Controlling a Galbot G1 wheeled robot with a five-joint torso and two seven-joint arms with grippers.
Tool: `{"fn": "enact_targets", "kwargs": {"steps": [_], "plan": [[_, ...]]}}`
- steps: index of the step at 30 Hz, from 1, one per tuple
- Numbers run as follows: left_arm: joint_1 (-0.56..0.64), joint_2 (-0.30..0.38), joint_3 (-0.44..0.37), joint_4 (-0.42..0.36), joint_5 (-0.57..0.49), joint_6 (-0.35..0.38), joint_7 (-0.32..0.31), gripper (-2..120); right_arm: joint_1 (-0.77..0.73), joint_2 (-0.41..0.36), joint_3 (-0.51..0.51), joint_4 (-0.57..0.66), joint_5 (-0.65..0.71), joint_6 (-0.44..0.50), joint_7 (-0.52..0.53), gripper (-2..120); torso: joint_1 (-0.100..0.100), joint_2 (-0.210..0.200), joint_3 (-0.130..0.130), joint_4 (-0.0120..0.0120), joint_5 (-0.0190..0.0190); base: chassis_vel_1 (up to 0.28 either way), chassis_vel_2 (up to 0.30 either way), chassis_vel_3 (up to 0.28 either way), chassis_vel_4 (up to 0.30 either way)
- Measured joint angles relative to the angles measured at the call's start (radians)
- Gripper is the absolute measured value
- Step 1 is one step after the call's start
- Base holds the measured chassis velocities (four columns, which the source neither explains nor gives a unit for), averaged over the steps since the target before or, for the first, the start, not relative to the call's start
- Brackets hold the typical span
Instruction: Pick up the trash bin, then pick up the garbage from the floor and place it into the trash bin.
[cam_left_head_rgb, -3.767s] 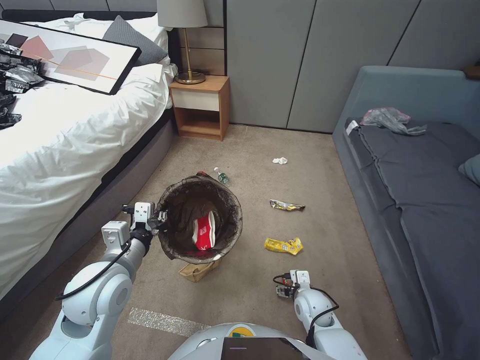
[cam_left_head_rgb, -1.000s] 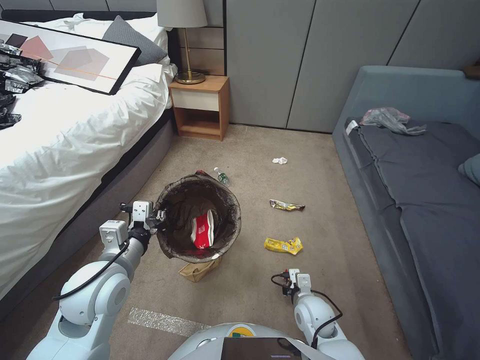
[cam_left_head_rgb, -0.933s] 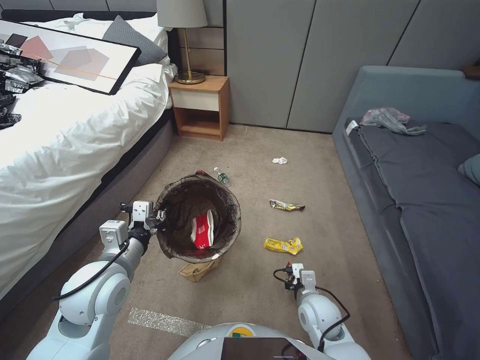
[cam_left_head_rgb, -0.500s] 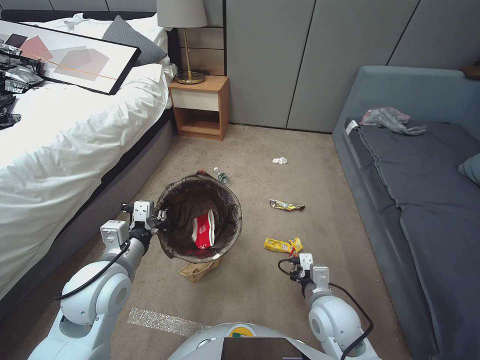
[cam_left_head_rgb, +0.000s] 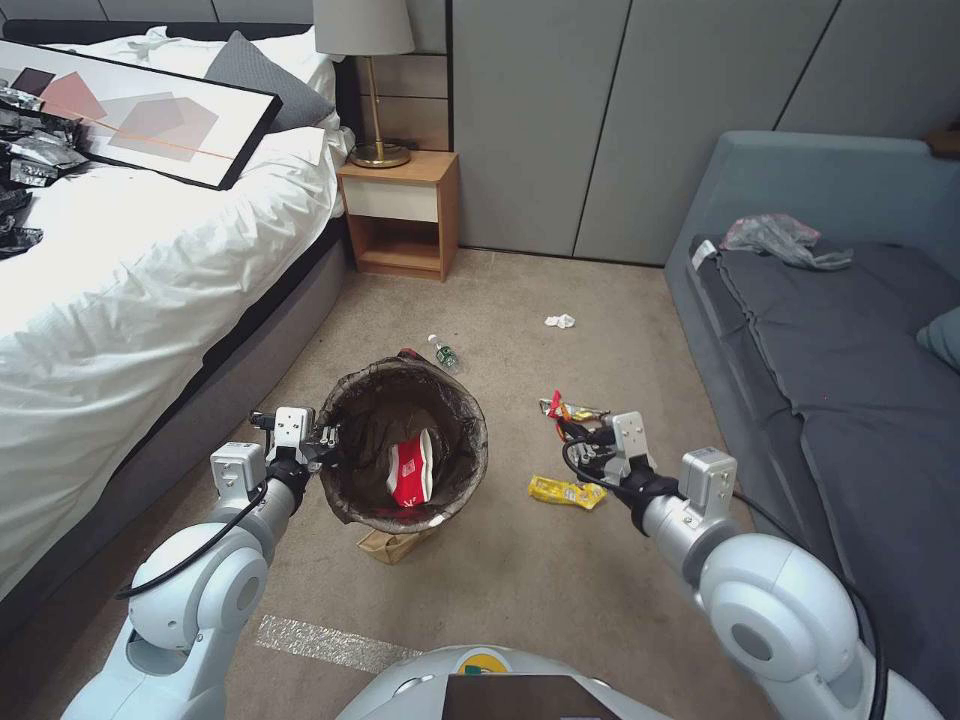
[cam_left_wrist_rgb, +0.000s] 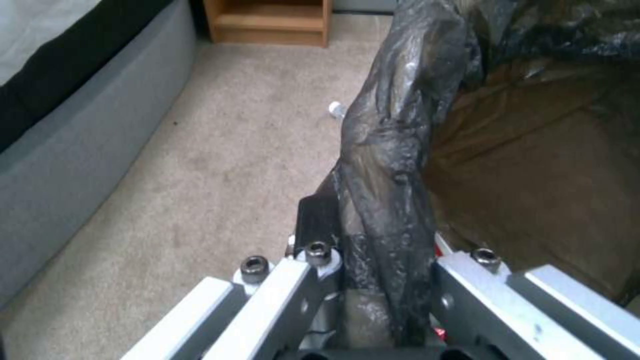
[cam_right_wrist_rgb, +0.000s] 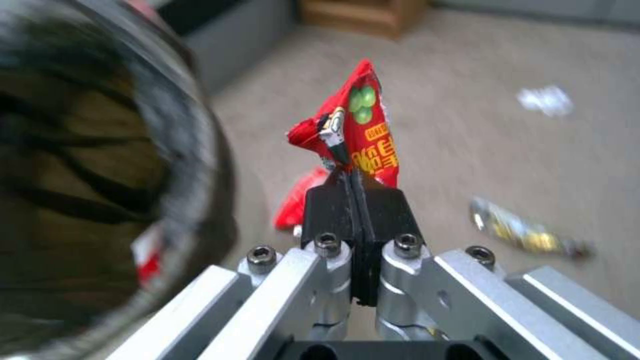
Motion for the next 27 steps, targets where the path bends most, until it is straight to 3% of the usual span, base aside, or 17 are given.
{"fn": "enact_targets", "kwargs": {"steps": [6,9,17,19,21,27], "plan": [[0.000,-0.001,0.004,0.003,0.002,0.000,0.000,0,0.061,-0.104,0.012,0.003,0.092,0.000,-0.033,0,0.000,0.000,0.000,-0.0001,0.0002,0.000,0.000,0.000,0.000],[0.001,-0.003,0.006,0.007,0.005,0.000,0.001,0,0.145,-0.219,0.013,0.003,0.172,0.023,-0.088,0,0.000,0.000,0.000,-0.0002,0.0004,0.000,0.000,0.000,0.000],[0.001,-0.004,0.006,0.012,0.007,0.000,0.003,0,0.286,-0.333,-0.026,0.000,0.252,0.083,-0.153,0,0.000,0.000,0.000,-0.0003,0.0003,0.000,0.000,0.000,0.000],[0.001,-0.005,0.006,0.016,0.010,-0.001,0.004,0,0.439,-0.394,-0.099,-0.003,0.351,0.098,-0.176,0,0.000,0.000,0.000,0.0002,0.0001,0.000,0.000,0.000,0.000],[0.001,-0.006,0.006,0.017,0.012,-0.002,0.005,0,0.475,-0.411,-0.121,-0.003,0.369,0.098,-0.182,0,0.000,0.000,0.000,0.0000,-0.0001,0.000,0.000,0.000,0.000],[-0.003,-0.011,0.012,0.029,0.021,-0.006,0.010,0,0.702,-0.497,-0.321,-0.040,0.433,0.105,-0.250,0,0.000,0.000,0.000,-0.0003,-0.0001,0.000,0.000,0.000,0.000]]}}
